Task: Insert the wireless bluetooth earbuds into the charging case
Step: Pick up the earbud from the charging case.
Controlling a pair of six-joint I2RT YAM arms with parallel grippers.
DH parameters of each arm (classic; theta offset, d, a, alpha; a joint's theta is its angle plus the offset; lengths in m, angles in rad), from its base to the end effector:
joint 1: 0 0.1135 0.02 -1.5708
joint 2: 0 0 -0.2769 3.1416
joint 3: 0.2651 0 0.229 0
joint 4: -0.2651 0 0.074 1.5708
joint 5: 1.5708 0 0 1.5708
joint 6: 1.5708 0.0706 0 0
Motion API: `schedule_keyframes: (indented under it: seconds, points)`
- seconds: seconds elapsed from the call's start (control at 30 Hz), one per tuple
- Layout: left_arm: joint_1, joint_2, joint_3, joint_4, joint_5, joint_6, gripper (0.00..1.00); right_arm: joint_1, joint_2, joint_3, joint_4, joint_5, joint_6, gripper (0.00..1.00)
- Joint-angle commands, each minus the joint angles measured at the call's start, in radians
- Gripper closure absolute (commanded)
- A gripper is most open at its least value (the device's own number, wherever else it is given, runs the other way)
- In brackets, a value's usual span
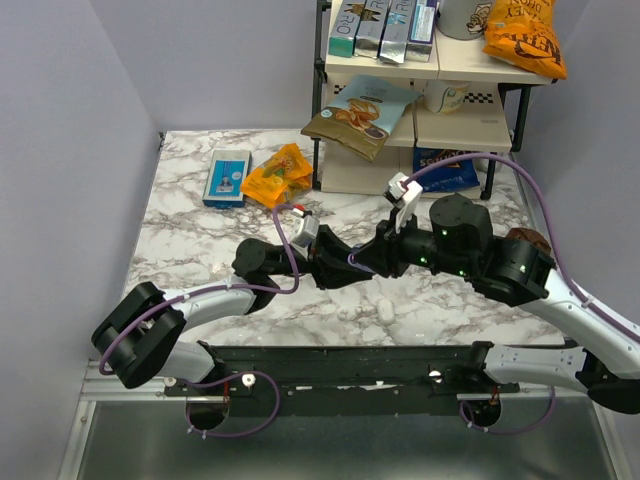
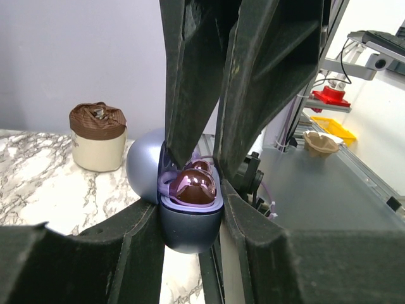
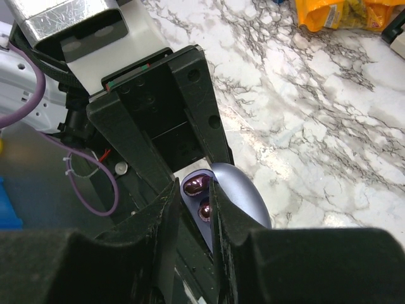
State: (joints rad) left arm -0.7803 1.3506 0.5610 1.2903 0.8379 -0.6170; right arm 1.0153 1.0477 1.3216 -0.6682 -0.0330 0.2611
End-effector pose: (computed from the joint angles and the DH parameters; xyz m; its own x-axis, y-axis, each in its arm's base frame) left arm 0.1508 -0.2231 0.3272 -0.2622 -0.2852 -0.9219 0.9592 -0.1817 -0.2166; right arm 0.1097 0.1811 0.4154 -0.4191 -0.1859 -0.8887 -0.7836 0.5685 0.2506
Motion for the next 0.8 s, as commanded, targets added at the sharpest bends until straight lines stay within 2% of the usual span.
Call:
schedule_keyframes:
  seconds: [0.0,0.37,0.77]
  points:
    - [-0.004,-0.001,0.023,0.293,-0.011,0.014,1.0,0.006,-0.035,0.042,-0.033,0.028,0.009,0.66]
    - [-0.004,-0.021,-0.006,0.31,-0.068,0.092,1.0,0.005,-0.063,0.008,-0.057,0.058,0.157,0.65]
    - [-0.01,-0.074,-0.021,0.277,-0.076,0.157,1.0,0.005,-0.025,0.01,-0.096,0.108,0.207,0.69]
